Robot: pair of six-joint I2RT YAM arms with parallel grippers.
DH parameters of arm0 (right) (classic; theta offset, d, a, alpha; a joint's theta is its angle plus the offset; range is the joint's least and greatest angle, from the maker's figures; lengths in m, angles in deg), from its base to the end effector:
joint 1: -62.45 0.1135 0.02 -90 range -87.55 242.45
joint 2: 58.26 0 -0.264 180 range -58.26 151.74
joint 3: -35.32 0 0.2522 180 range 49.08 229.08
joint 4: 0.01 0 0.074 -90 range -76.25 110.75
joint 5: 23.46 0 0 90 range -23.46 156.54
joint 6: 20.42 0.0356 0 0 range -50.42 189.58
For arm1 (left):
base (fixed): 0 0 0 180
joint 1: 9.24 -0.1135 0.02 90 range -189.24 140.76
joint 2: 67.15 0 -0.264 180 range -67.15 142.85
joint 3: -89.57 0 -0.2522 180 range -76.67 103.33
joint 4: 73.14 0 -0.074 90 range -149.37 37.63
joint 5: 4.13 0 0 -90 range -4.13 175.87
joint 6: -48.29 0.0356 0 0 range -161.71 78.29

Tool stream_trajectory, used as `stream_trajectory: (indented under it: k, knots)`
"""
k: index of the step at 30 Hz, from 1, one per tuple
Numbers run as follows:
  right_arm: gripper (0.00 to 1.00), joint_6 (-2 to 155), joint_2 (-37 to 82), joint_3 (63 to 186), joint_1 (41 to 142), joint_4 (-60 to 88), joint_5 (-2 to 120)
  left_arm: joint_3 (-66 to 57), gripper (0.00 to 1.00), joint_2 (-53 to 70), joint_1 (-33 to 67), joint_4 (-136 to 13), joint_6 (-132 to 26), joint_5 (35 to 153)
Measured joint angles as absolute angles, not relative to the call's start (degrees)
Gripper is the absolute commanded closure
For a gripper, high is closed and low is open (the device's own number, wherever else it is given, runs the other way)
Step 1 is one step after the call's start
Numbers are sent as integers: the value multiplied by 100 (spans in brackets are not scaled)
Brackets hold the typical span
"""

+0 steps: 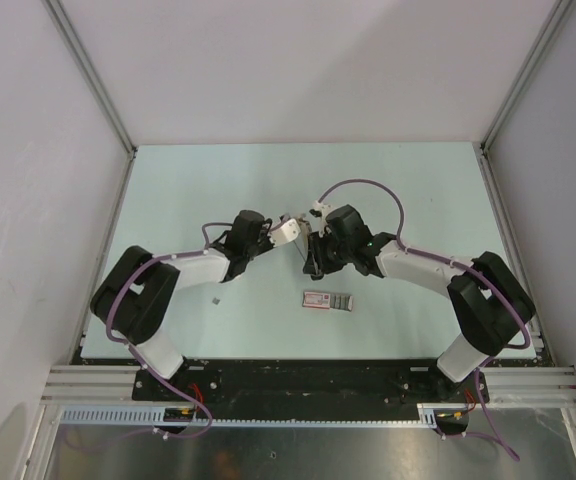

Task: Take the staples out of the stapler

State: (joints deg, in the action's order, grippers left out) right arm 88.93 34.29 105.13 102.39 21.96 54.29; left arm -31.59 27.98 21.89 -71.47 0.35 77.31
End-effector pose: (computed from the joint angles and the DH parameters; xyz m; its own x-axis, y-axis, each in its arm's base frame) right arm 0.2571 0.2251 0.2032 -0.7551 -0.2100 -0.6211 -0.5223 0.7652 0.3763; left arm 0.2878 -0.1676 0.1600 -0.1157 0.8438 -0.5240 0.6577 0.4605 0.5962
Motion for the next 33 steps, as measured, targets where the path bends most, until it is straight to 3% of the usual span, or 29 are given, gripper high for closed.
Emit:
stream_trajectory:
  k: [26,33]
  knots:
    - [100,7925,3527,10424,10309,2461,5510,-4243,100,2921,2419,-9895,2219,6732]
    - [100,8170,3346,10424,10300,2345,5534,-3891,77,2472,2552,-8461,1246,6739]
